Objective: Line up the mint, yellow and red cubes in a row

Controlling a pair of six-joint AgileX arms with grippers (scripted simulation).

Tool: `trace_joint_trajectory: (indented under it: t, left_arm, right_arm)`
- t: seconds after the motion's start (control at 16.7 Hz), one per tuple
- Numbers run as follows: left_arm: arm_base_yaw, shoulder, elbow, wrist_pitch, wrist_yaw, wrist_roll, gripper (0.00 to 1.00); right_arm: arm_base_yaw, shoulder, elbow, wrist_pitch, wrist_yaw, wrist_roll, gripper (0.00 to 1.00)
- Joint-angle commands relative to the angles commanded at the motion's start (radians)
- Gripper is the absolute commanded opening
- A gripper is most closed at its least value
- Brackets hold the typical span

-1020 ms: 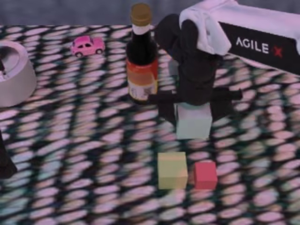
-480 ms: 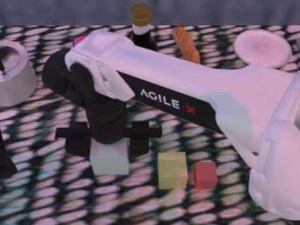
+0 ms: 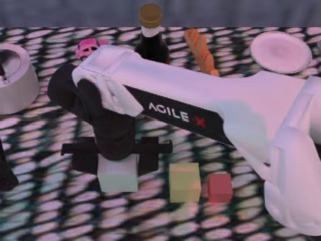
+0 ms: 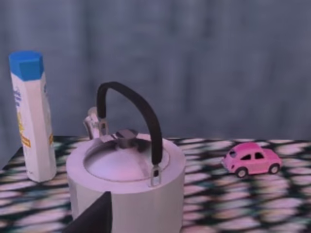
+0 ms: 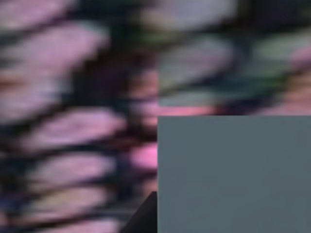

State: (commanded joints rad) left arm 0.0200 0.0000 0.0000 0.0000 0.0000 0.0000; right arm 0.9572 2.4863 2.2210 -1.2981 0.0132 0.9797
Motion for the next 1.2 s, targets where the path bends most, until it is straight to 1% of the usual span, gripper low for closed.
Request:
trace_joint_trajectory:
  t: [0.24, 0.54, 1.2]
  left_arm:
    - [0.000, 0.000, 0.000, 0.000, 0.000, 0.000, 1.00]
    - [0.000, 0.000, 0.000, 0.000, 0.000, 0.000, 1.00]
    - [0.000, 0.000, 0.000, 0.000, 0.000, 0.000, 1.00]
  right_arm:
    - [0.005, 0.021, -0.128, 0.153, 0.001, -0.001, 0.00]
    - [0.007, 0.027, -0.146, 0.173, 0.002, -0.001, 0.00]
    - [0.007, 0.027, -0.146, 0.173, 0.002, -0.001, 0.83]
